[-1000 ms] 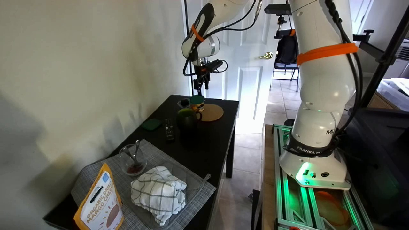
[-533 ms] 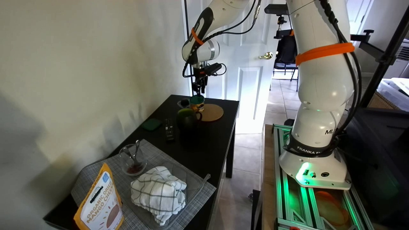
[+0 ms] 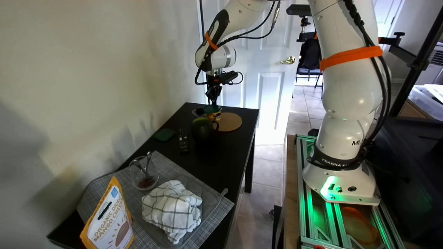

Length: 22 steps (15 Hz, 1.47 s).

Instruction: Move the green lid from the can to the black cup

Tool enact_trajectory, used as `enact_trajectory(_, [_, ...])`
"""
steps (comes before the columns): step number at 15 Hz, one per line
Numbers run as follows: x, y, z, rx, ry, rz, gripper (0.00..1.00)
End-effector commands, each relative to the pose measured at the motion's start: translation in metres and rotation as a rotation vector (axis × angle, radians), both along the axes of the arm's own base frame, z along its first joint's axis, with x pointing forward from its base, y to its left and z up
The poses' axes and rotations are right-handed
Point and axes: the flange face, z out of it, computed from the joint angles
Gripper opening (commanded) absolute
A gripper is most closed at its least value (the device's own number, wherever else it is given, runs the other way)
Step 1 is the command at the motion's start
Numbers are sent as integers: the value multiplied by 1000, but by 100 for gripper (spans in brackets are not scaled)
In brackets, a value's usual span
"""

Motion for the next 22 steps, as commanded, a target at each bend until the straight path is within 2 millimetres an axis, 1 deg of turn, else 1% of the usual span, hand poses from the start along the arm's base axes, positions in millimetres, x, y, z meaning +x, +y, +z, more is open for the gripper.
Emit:
enact_trajectory(1, [-1, -4, -9, 14, -16, -19, 0])
enact_trajectory(3, [-3, -4, -8, 21, -20, -24, 0])
enact_trajectory(4, [-4, -4, -3, 26, -28, -23, 0])
enact_trajectory(6, [-8, 1, 18, 9, -57, -4, 0])
enact_trajectory(9, [-7, 16, 57, -58, -83, 56, 0])
enact_trajectory(11, [0, 34, 83, -84, -82, 124, 0])
enact_trajectory(13, [8, 68, 99, -98, -69, 221, 0])
enact_trajectory(14, [11, 88, 102, -98, -57, 271, 0])
enact_trajectory(15, [14, 104, 104, -92, -44, 318, 0])
enact_trajectory(16, [13, 121, 105, -81, -32, 362, 0])
enact_trajectory(17, [8, 133, 101, -39, -20, 419, 0])
enact_trajectory(18, [-1, 141, 97, 4, -26, 462, 0])
enact_trajectory(19, [-16, 147, 94, 44, -37, 501, 0])
enact_trajectory(21, [-38, 158, 90, 93, -67, 588, 0])
enact_trajectory(22, [-51, 157, 89, 130, -89, 611, 0])
